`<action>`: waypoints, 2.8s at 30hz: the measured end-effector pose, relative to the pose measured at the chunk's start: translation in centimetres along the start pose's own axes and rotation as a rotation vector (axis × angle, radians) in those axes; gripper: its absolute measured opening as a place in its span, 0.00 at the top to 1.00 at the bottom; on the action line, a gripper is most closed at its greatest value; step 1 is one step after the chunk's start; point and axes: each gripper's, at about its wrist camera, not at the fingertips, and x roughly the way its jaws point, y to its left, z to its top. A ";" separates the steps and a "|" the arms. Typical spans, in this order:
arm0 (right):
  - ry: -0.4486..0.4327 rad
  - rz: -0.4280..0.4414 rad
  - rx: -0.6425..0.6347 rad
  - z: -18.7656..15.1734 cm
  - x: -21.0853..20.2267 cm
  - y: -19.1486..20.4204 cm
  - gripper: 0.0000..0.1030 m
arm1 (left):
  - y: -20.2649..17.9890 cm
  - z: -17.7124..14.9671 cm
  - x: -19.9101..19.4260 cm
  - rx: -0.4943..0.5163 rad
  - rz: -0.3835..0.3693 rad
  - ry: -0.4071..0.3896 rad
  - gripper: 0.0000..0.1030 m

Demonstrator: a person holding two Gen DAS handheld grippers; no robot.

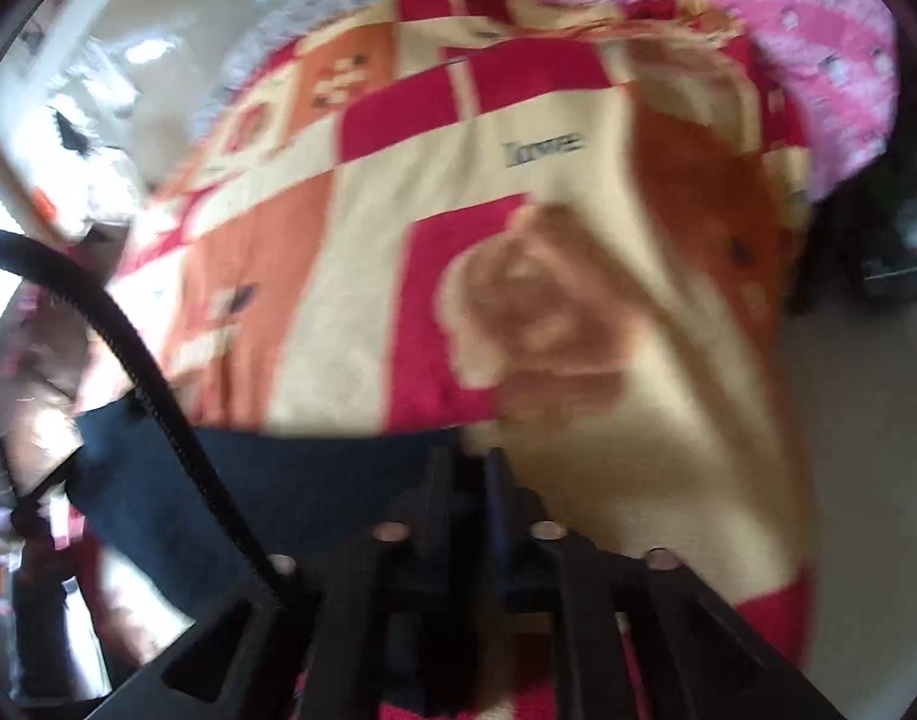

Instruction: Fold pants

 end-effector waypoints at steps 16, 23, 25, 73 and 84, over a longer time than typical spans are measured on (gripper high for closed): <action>-0.018 -0.063 -0.113 -4.7 -2.6 5.2 0.76 | 0.0 0.5 -2.6 -0.153 -0.099 -0.049 0.79; -0.162 0.256 -0.147 -2.5 -2.9 14.1 0.74 | -9.4 0.1 -4.5 0.050 -0.253 -0.097 0.76; -0.110 0.371 -0.189 -1.2 -0.5 18.8 0.74 | -9.8 -0.1 -1.8 0.028 -0.239 -0.003 0.76; -0.031 0.469 -0.406 -1.4 10.1 31.9 0.71 | -7.7 -4.2 -2.6 -0.150 -0.291 -0.109 0.67; -0.023 0.476 -0.409 -1.5 10.1 31.9 0.68 | -7.2 -4.1 -2.5 -0.164 -0.325 -0.100 0.66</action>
